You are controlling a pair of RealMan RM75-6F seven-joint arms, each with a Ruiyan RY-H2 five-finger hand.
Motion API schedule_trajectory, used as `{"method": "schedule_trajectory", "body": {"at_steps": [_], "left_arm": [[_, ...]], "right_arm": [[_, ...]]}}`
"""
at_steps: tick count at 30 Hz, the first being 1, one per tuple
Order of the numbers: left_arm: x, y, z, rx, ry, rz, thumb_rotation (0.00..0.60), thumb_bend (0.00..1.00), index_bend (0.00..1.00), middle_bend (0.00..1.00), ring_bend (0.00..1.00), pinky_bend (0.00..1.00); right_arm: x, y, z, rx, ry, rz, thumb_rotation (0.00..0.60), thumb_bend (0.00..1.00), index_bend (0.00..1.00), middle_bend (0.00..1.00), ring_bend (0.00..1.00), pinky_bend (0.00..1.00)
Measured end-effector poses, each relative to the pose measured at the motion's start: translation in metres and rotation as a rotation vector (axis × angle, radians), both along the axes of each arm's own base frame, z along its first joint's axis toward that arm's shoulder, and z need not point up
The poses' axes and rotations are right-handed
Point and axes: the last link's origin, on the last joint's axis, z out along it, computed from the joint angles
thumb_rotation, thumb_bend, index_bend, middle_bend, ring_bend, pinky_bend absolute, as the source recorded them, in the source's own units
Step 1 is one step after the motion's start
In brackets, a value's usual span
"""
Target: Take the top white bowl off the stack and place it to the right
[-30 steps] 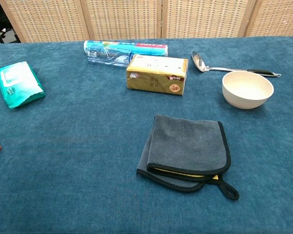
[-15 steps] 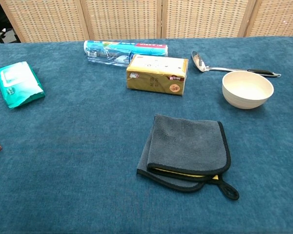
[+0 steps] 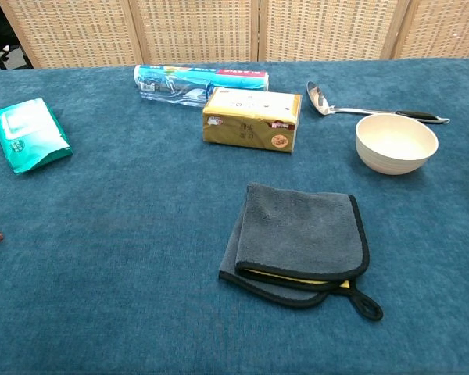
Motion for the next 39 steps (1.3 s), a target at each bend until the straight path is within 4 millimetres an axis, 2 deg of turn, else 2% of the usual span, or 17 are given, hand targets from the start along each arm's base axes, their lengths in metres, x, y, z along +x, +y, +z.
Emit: {"method": "schedule_trajectory", "body": {"at_steps": [9, 12, 15, 17, 23, 25, 32, 39], "left_arm": [[0.0, 0.0, 0.0, 0.002, 0.004, 0.001, 0.424, 0.17, 0.0, 0.0, 0.0, 0.0], [0.0, 0.0, 0.0, 0.003, 0.004, 0.002, 0.424, 0.17, 0.0, 0.0, 0.0, 0.0], [0.0, 0.0, 0.001, 0.005, 0.002, 0.0, 0.424, 0.17, 0.0, 0.0, 0.0, 0.0], [0.001, 0.0, 0.002, 0.008, 0.001, -0.001, 0.424, 0.17, 0.0, 0.0, 0.0, 0.0], [0.001, 0.0, 0.005, 0.017, -0.003, -0.003, 0.424, 0.17, 0.0, 0.0, 0.0, 0.0], [0.001, 0.0, 0.006, 0.02, -0.005, -0.003, 0.424, 0.17, 0.0, 0.0, 0.0, 0.0], [0.0, 0.001, 0.007, 0.024, -0.008, 0.0, 0.423, 0.17, 0.0, 0.0, 0.0, 0.0], [-0.001, 0.001, 0.007, 0.021, -0.005, 0.002, 0.425, 0.17, 0.0, 0.0, 0.0, 0.0]], "right_arm": [[0.001, 0.0, -0.006, 0.029, 0.003, -0.012, 0.6, 0.38, 0.69, 0.1, 0.0, 0.0], [0.0, 0.0, -0.008, 0.037, 0.007, -0.013, 0.6, 0.35, 0.64, 0.06, 0.0, 0.0], [0.0, 0.0, -0.008, 0.042, 0.014, -0.02, 0.6, 0.32, 0.56, 0.02, 0.0, 0.0], [0.0, 0.0, -0.008, 0.047, 0.024, -0.02, 0.6, 0.3, 0.46, 0.0, 0.0, 0.0], [0.003, -0.001, -0.009, 0.056, 0.06, -0.013, 0.6, 0.26, 0.25, 0.0, 0.0, 0.0], [0.005, -0.001, -0.011, 0.056, 0.067, -0.004, 0.6, 0.26, 0.22, 0.0, 0.0, 0.0], [0.009, -0.003, -0.014, 0.052, 0.107, 0.018, 0.6, 0.26, 0.18, 0.0, 0.0, 0.0], [0.023, -0.008, -0.01, 0.022, 0.171, 0.067, 0.6, 0.26, 0.18, 0.0, 0.0, 0.0]]}}
